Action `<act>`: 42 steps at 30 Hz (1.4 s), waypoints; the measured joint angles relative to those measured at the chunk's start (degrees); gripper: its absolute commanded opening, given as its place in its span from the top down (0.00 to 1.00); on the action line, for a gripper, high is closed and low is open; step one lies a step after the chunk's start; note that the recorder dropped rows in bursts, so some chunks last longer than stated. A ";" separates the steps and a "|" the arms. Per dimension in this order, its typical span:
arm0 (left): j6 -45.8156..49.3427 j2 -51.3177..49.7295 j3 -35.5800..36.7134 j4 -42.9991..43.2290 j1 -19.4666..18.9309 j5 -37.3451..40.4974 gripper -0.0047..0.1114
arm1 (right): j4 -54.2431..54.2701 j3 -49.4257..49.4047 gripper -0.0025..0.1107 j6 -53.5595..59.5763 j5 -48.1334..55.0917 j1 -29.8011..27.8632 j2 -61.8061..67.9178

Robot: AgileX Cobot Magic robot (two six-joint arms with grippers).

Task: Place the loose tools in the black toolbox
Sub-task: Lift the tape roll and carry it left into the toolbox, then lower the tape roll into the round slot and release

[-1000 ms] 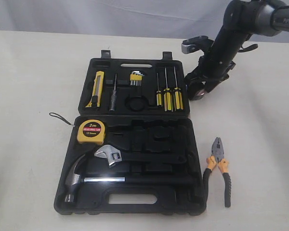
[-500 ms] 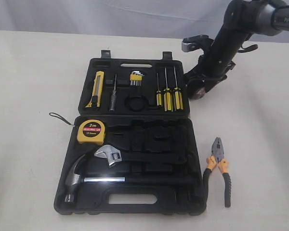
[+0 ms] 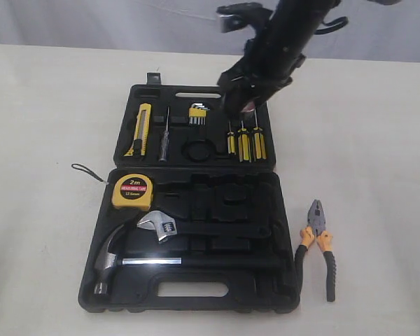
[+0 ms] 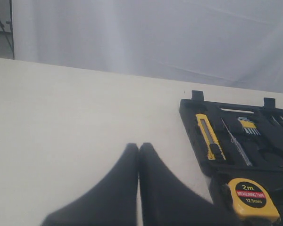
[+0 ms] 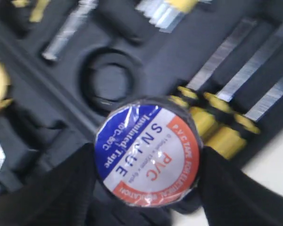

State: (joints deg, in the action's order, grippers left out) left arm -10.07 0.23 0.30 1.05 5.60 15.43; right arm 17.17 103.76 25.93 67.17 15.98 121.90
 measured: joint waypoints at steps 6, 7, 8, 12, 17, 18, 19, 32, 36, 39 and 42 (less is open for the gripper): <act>0.00 0.00 0.00 0.00 0.00 0.00 0.96 | -1.20 0.00 0.81 -1.23 -5.28 9.39 1.91; 0.00 0.00 0.00 0.00 0.00 0.00 0.96 | -2.18 0.00 0.81 -2.07 -6.54 10.58 2.44; 0.00 0.00 0.00 0.00 0.00 0.00 0.96 | -3.15 0.00 0.81 -2.88 -7.52 11.53 2.90; 0.00 0.00 0.00 0.00 0.00 0.00 0.96 | -5.80 0.00 0.81 -6.63 -11.00 13.24 4.54; 0.00 0.00 0.00 0.00 0.00 0.00 0.96 | -8.97 0.00 0.81 -12.92 -11.42 13.24 5.21; 0.00 0.00 0.00 0.00 0.00 0.00 0.96 | -10.12 0.00 0.81 -14.22 -11.42 13.24 5.36; 0.00 0.00 0.00 0.00 0.00 0.00 0.96 | -10.96 0.00 0.81 -15.01 -11.42 13.24 5.43; 0.00 0.00 0.00 0.00 0.00 0.00 0.96 | -15.59 0.00 0.81 -18.97 -12.00 13.24 8.90; 0.00 0.00 0.00 0.00 0.00 0.00 0.96 | -16.61 0.00 0.81 -20.80 -11.06 13.24 9.14; 0.00 0.00 0.00 0.00 0.00 0.00 0.96 | -16.61 0.10 0.81 -21.43 -10.66 13.24 9.27; 0.00 0.00 0.00 0.00 0.00 0.00 0.96 | -16.61 0.10 0.75 -21.41 -10.53 13.24 9.40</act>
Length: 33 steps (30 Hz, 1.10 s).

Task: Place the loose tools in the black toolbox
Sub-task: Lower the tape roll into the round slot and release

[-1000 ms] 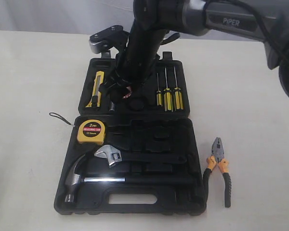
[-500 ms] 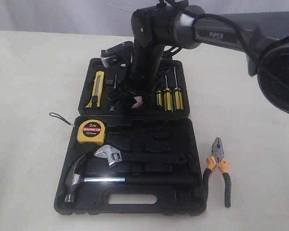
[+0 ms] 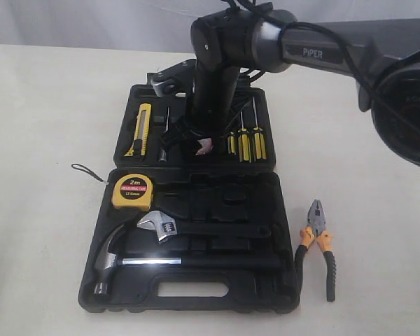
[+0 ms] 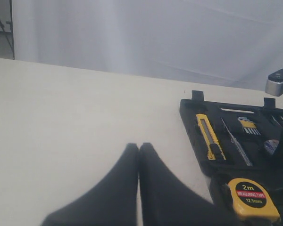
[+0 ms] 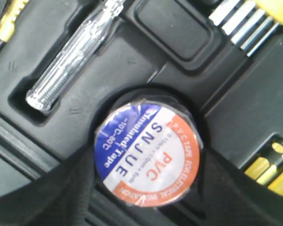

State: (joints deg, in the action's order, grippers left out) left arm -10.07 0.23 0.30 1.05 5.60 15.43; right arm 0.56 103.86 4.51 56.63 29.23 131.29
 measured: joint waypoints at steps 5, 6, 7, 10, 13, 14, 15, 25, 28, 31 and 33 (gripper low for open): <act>0.00 0.00 0.00 0.00 0.00 0.00 0.96 | 1.00 0.22 0.42 -0.24 0.26 -0.21 0.22; 0.00 0.00 0.00 0.00 0.00 0.00 0.96 | 1.25 0.22 0.37 -0.24 0.26 -0.21 0.22; 0.00 0.00 0.00 0.00 0.00 0.00 0.96 | 1.24 0.22 0.35 -0.24 0.26 -0.21 0.22; 0.00 0.00 0.00 0.00 0.00 0.00 0.96 | 1.24 0.25 0.38 -0.24 0.26 -0.21 0.22; 0.00 0.00 0.00 0.00 0.00 0.00 0.96 | 1.24 0.34 0.39 -0.46 0.26 -0.21 0.22; 0.00 0.00 0.00 0.00 0.00 0.00 0.96 | 1.24 0.34 0.39 -0.46 0.26 -0.21 0.22; 0.00 0.00 0.00 0.00 0.00 0.00 0.96 | 1.35 0.34 0.39 -0.46 0.26 -0.21 0.22; 0.00 0.00 0.00 0.00 0.00 0.00 0.96 | 0.67 -0.02 0.61 -0.56 1.81 -0.21 -4.16; 0.00 0.00 0.00 0.00 0.00 0.00 0.96 | -0.56 -0.02 0.84 -0.67 2.08 -0.21 -5.88; 0.00 0.00 0.00 0.00 0.00 0.00 0.96 | -1.66 -0.02 0.98 -0.67 3.15 -0.21 -6.44; 0.00 0.00 0.00 0.00 0.00 0.00 0.96 | -1.69 -0.02 0.98 -0.67 3.41 -0.21 -6.44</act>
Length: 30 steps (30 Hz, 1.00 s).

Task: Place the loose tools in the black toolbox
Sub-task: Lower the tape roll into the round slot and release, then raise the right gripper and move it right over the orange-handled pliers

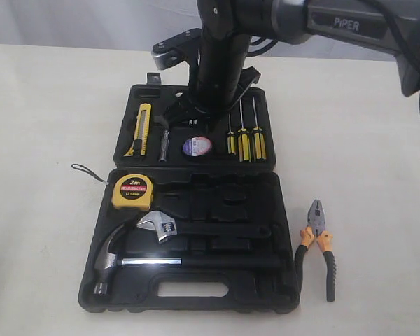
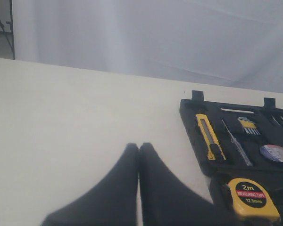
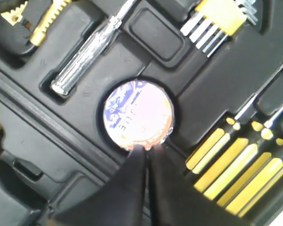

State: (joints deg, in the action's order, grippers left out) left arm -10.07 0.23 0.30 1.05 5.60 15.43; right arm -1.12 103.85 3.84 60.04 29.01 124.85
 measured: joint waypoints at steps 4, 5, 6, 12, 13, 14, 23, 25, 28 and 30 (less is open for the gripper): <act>0.00 0.00 0.00 0.00 0.00 0.00 0.96 | 0.00 0.00 0.98 0.00 -0.49 0.00 0.23; 0.00 0.00 0.00 0.00 0.00 0.00 0.96 | 0.00 0.00 0.98 0.00 -0.83 0.00 0.46; 0.00 0.00 0.00 0.00 0.00 0.00 0.96 | 0.00 0.00 0.98 0.00 -1.07 0.00 0.78; 0.00 0.00 0.00 0.00 0.00 0.00 0.96 | 1.12 0.00 0.98 0.31 -3.32 0.00 5.22; 0.00 0.00 0.00 0.00 0.00 0.00 0.96 | 1.66 0.00 0.98 0.58 -3.84 0.00 5.88; 0.00 0.00 0.00 0.00 0.00 0.00 0.96 | 2.39 0.00 0.98 0.69 -4.35 0.00 6.35; 0.00 0.00 0.00 0.00 0.00 0.00 0.96 | 3.99 0.00 0.98 0.95 -5.42 0.00 5.97; 0.00 0.00 0.00 0.00 0.00 0.00 0.96 | 4.00 0.00 0.98 0.95 -5.56 0.00 5.27; 0.00 0.00 0.00 0.00 0.00 0.00 0.96 | 4.09 0.00 0.98 0.95 -5.89 0.00 4.61; 0.00 0.00 0.00 0.00 0.00 0.00 0.96 | 4.24 0.00 0.98 0.95 -6.30 0.00 4.52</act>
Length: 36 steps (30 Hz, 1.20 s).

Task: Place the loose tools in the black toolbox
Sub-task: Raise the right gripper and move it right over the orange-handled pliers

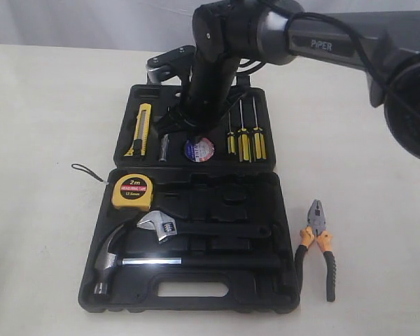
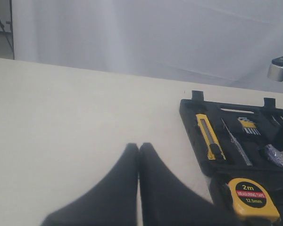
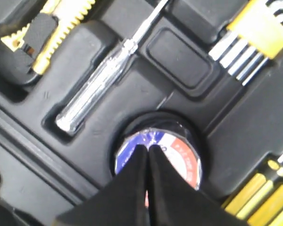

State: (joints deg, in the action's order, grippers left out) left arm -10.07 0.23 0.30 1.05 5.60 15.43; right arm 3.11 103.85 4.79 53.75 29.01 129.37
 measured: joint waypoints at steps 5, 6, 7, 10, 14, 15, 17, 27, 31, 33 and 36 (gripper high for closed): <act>0.00 0.00 0.00 0.00 0.00 0.00 0.96 | 0.00 0.00 0.98 0.00 -1.70 0.00 1.51; 0.00 0.00 0.00 0.00 0.00 0.00 0.96 | 0.00 0.00 0.98 0.00 -1.70 0.00 1.97; 0.00 0.00 0.00 0.00 0.00 0.00 0.96 | 0.13 0.00 0.98 0.00 -1.70 0.00 2.30; 0.00 0.00 0.00 0.00 0.00 0.00 0.96 | 0.25 0.00 0.98 0.00 -1.70 0.00 2.57; 0.00 0.00 0.00 0.00 0.00 0.00 0.96 | 0.75 0.00 0.98 0.00 -1.46 0.00 1.77; 0.00 0.00 0.00 0.00 0.00 0.00 0.96 | 0.87 0.00 0.98 0.00 -1.36 0.00 1.36; 0.00 0.00 0.00 0.00 0.00 0.00 0.96 | 1.11 0.00 0.98 0.00 -0.80 0.00 -0.26; 0.00 0.00 0.00 0.00 0.00 0.00 0.96 | 1.11 -0.23 0.98 -0.13 10.40 0.00 -12.01; 0.00 0.00 0.00 0.00 0.00 0.00 0.96 | 1.11 -7.23 0.98 -0.25 11.23 -1.89 -18.46; 0.00 0.00 0.00 0.00 0.00 0.00 0.96 | 1.62 -15.26 0.98 -0.59 11.09 -4.19 -24.14; 0.00 0.00 0.00 0.00 0.00 0.00 0.96 | 2.97 -33.64 0.98 -3.92 7.58 -7.87 -37.37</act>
State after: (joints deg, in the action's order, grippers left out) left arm -10.07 0.23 0.30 1.05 5.60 15.43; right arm 6.09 70.21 0.87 61.32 21.14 92.00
